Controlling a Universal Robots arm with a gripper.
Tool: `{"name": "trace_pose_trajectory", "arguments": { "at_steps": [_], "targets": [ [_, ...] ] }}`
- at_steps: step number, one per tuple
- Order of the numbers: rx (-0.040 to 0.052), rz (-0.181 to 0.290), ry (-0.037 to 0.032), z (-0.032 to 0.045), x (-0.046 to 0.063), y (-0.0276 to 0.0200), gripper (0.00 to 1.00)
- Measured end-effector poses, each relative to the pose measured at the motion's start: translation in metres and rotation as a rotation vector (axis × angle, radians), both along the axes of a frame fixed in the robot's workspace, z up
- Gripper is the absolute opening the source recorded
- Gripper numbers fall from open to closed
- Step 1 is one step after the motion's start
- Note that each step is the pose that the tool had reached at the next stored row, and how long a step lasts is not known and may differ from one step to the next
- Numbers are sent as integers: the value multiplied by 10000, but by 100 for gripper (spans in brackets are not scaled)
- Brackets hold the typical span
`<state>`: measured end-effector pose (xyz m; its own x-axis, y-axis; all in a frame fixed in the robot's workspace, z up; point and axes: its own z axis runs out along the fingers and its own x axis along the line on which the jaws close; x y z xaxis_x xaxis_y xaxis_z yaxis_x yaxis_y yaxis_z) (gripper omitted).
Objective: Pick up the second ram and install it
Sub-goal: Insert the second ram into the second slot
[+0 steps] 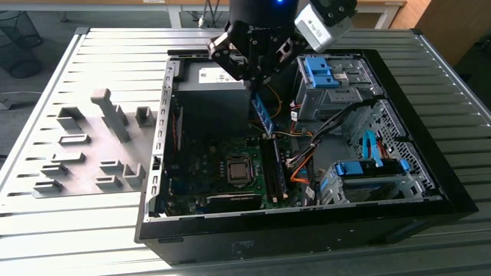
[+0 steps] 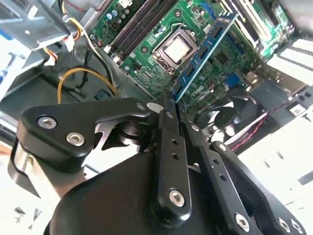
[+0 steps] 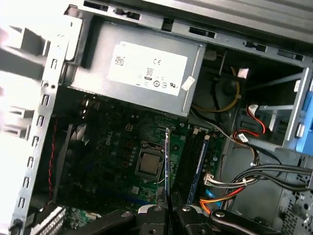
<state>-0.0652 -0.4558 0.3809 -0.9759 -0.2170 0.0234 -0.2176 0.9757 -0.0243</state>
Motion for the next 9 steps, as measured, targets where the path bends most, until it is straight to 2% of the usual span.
{"name": "trace_pose_trajectory", "arguments": {
  "at_steps": [9],
  "targets": [
    [-15, -1635, 0, -31, 0, 0, 14]
  ]
}}
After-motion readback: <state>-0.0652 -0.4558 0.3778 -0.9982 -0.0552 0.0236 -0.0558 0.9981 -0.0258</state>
